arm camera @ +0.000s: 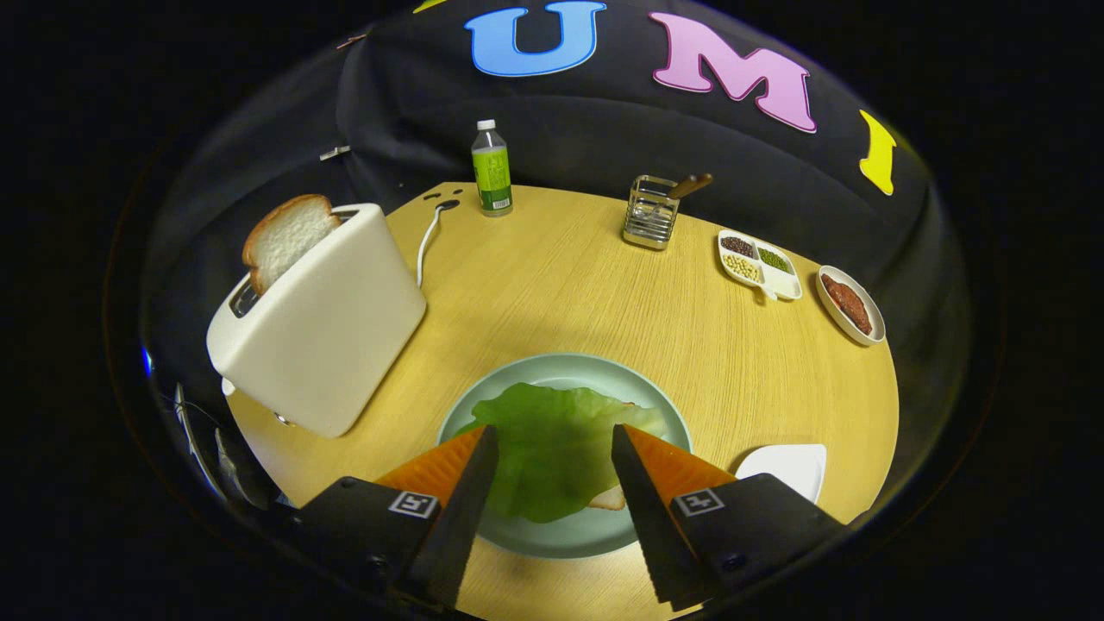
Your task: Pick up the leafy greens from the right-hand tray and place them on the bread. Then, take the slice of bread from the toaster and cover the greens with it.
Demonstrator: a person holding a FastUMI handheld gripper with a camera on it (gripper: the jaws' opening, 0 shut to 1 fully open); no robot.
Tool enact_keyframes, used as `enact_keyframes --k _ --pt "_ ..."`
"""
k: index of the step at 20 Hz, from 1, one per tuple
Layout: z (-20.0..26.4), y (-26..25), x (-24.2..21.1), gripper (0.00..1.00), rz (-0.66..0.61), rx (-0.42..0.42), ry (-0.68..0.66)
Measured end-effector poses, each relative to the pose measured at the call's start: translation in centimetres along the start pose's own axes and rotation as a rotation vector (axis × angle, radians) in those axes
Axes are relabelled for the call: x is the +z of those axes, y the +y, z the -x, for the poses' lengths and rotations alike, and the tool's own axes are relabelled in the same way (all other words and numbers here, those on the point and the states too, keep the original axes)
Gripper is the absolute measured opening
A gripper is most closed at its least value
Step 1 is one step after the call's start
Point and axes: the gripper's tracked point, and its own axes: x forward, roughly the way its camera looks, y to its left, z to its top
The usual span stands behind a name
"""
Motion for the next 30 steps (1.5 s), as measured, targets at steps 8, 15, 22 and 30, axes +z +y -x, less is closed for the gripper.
enact_keyframes --k 8,15,22,30 --pt "4.9 3.7 7.6 1.0 0.042 0.05 -0.186" --pt "8.0 11.0 14.1 1.0 0.075 0.171 -0.289" --pt "6.7 17.8 17.0 1.0 0.137 0.238 -0.308" --pt "1.3 21.7 15.1 0.98 0.155 0.223 -0.185"
